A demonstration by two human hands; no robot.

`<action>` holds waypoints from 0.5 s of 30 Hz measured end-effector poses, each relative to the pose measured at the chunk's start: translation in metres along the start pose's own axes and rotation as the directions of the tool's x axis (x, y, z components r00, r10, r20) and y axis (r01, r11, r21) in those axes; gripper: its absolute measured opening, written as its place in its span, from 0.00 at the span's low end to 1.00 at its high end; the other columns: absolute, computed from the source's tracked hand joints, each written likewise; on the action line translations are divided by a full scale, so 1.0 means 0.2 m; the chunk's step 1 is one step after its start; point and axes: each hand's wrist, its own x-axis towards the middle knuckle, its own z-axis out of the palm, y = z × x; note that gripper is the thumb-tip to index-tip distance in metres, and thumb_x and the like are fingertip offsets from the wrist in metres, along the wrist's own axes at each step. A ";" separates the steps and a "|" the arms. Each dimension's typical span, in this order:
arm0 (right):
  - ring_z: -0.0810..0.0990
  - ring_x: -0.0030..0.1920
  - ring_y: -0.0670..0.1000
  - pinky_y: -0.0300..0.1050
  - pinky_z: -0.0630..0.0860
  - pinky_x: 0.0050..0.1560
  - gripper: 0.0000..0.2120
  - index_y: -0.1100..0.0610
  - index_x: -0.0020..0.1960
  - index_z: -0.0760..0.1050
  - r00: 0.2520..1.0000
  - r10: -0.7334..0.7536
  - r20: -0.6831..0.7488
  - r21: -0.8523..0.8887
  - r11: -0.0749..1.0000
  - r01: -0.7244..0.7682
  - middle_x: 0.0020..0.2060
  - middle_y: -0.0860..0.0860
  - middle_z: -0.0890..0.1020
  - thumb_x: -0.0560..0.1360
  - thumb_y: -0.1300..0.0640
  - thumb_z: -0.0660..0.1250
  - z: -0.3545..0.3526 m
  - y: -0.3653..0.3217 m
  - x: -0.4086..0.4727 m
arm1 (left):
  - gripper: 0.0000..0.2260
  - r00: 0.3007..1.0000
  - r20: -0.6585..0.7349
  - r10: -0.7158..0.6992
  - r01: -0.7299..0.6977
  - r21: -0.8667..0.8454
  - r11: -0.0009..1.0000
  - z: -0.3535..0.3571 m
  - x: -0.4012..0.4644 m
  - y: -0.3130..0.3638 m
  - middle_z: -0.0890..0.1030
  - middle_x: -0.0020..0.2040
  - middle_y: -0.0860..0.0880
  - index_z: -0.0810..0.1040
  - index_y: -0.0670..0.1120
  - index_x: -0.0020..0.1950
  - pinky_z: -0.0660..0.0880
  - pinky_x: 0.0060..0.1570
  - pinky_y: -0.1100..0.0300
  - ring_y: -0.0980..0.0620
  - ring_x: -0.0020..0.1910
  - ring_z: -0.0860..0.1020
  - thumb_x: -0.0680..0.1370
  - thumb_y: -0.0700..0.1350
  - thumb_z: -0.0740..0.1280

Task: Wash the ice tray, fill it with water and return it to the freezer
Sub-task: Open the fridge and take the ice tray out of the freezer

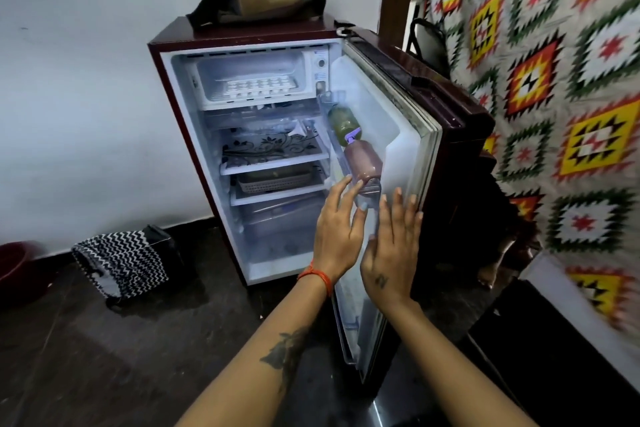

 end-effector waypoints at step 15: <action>0.50 0.76 0.53 0.47 0.45 0.76 0.23 0.64 0.74 0.61 0.994 0.111 0.017 -0.042 0.993 -0.111 0.74 0.56 0.62 0.81 0.55 0.52 -0.04 0.45 0.26 | 0.23 0.989 0.146 0.035 -0.024 -0.079 0.997 0.43 0.22 0.12 0.60 0.77 0.52 0.63 0.48 0.75 0.56 0.74 0.50 0.58 0.75 0.55 0.80 0.49 0.54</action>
